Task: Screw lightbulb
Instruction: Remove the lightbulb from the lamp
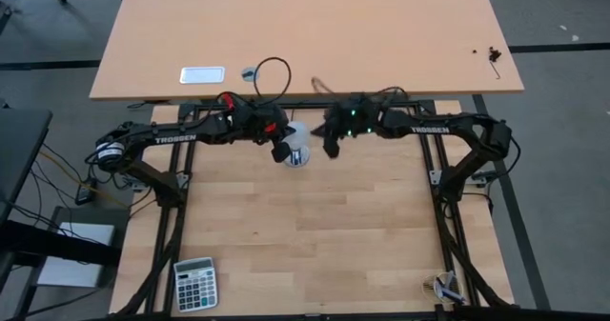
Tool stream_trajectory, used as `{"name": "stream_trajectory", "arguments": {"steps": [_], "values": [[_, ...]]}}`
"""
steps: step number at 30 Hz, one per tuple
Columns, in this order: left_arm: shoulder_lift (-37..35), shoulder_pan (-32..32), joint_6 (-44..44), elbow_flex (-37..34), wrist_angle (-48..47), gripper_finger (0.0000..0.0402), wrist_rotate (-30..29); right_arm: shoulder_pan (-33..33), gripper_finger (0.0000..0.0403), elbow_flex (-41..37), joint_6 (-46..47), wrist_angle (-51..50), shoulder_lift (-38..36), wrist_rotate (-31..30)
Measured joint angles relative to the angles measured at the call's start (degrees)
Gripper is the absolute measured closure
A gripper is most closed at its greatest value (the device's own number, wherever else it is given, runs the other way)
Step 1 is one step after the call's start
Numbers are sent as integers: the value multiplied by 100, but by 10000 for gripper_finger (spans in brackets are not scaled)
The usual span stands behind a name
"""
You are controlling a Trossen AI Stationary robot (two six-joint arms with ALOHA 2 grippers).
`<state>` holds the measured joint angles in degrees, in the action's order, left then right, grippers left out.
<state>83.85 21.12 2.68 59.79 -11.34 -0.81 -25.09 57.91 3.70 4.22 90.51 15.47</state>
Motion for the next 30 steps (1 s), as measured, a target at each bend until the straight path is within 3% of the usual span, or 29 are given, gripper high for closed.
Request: {"name": "stream_trajectory", "arguments": {"steps": [4,10,30], "values": [[0,4,0,-2,5,401,-6,492,394,0,-206,48,23,243],[2,4,0,-2,34,401,-25,980,394,0,-333,293,27,-367],[-2,-13,-35,-1,-27,401,-108,421,394,-8,10,180,316,-708]]}}
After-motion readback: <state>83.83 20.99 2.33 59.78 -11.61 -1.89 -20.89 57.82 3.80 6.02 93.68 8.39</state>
